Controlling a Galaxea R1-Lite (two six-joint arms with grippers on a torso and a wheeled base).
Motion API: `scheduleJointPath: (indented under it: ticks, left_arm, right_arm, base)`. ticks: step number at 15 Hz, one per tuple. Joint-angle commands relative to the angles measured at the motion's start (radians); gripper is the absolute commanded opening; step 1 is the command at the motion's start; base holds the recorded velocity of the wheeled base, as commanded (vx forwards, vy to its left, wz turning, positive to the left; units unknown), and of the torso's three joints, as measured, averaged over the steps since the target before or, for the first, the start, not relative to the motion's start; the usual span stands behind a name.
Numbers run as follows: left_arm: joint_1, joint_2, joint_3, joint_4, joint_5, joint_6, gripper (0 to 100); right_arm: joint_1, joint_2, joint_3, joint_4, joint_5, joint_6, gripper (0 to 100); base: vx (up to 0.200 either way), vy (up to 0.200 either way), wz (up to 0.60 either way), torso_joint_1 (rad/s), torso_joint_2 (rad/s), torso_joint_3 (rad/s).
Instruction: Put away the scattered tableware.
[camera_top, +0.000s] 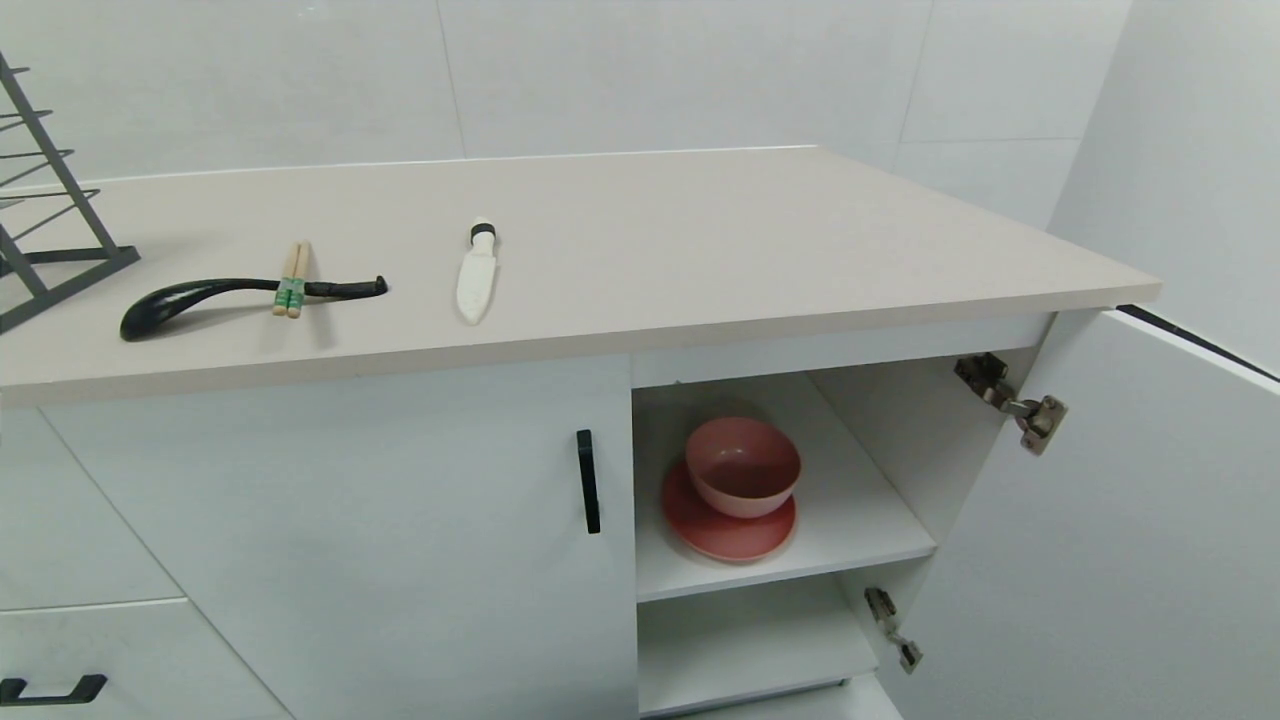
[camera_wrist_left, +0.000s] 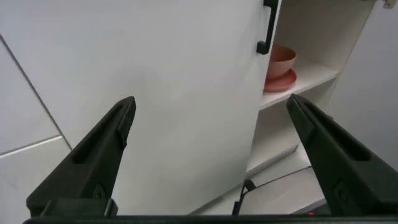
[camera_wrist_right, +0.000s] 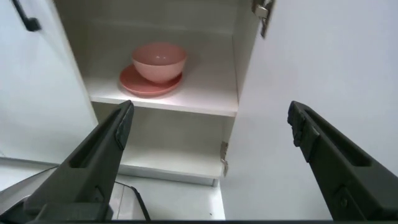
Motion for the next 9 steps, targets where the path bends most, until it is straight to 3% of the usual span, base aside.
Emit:
scheduleJointPath:
  ticks: [1,3,7,9]
  left_arm:
    - [0.0,-0.004,0.0,0.025,0.304,0.084,100]
    - [0.0,-0.004,0.0,0.05,0.316,0.016,100]
    - [0.0,-0.004,0.0,0.053,0.322,0.003,100]
    - [0.0,-0.004,0.0,0.053,0.332,-0.008,100]
  right_arm:
    - [0.0,0.005,0.0,0.021,-0.031,0.003,100]
    - [-0.001,0.005,0.0,0.021,-0.033,0.007,100]
    - [-0.001,0.005,0.0,0.028,-0.054,0.075,100]
    - [-0.056,0.005,0.0,0.028,-0.059,0.076,100]
  base:
    - [0.0,0.0,0.0,0.0,0.0,0.0]
    - [0.0,0.0,0.0,0.0,0.0,0.0]
    - [0.0,0.0,0.0,0.0,0.0,0.0]
    - [0.0,0.0,0.0,0.0,0.0,0.0]
